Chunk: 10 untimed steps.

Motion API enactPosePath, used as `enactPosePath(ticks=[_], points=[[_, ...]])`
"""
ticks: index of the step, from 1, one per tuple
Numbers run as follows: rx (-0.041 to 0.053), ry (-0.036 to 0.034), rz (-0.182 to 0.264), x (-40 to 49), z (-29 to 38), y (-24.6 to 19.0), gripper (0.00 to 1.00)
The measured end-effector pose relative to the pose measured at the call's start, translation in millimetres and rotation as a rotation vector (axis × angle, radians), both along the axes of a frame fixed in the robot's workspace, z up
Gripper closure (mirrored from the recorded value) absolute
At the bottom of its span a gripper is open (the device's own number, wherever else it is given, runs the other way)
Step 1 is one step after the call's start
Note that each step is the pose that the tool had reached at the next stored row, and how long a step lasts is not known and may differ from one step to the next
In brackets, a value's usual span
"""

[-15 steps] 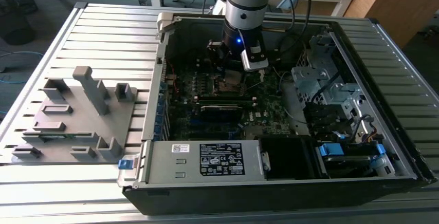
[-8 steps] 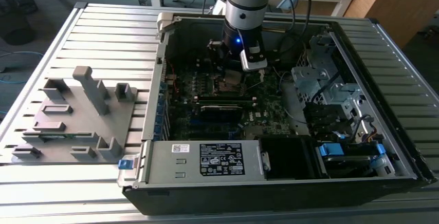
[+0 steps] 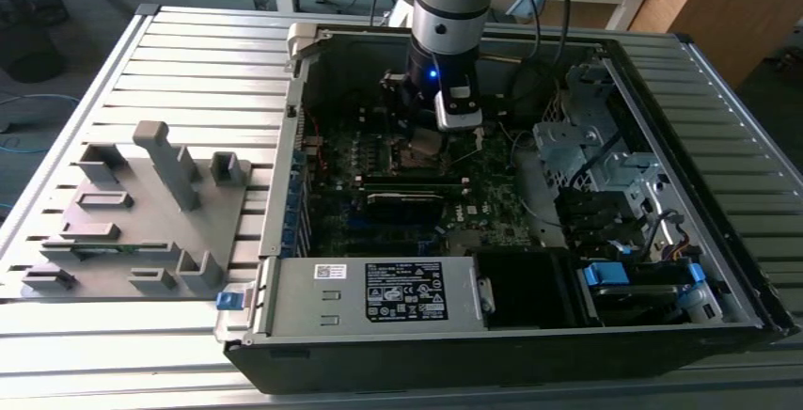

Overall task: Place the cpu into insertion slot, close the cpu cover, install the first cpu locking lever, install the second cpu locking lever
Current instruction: 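Place the cpu into insertion slot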

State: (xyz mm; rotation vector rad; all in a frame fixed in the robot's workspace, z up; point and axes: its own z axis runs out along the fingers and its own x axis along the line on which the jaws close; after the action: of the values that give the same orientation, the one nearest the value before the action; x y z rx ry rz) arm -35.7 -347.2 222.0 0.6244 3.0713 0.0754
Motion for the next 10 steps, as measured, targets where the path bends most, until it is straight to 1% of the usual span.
enactPosePath(ticks=[10], points=[[0.0001,0.0,-0.179,0.0,-1.1,0.0,0.46]])
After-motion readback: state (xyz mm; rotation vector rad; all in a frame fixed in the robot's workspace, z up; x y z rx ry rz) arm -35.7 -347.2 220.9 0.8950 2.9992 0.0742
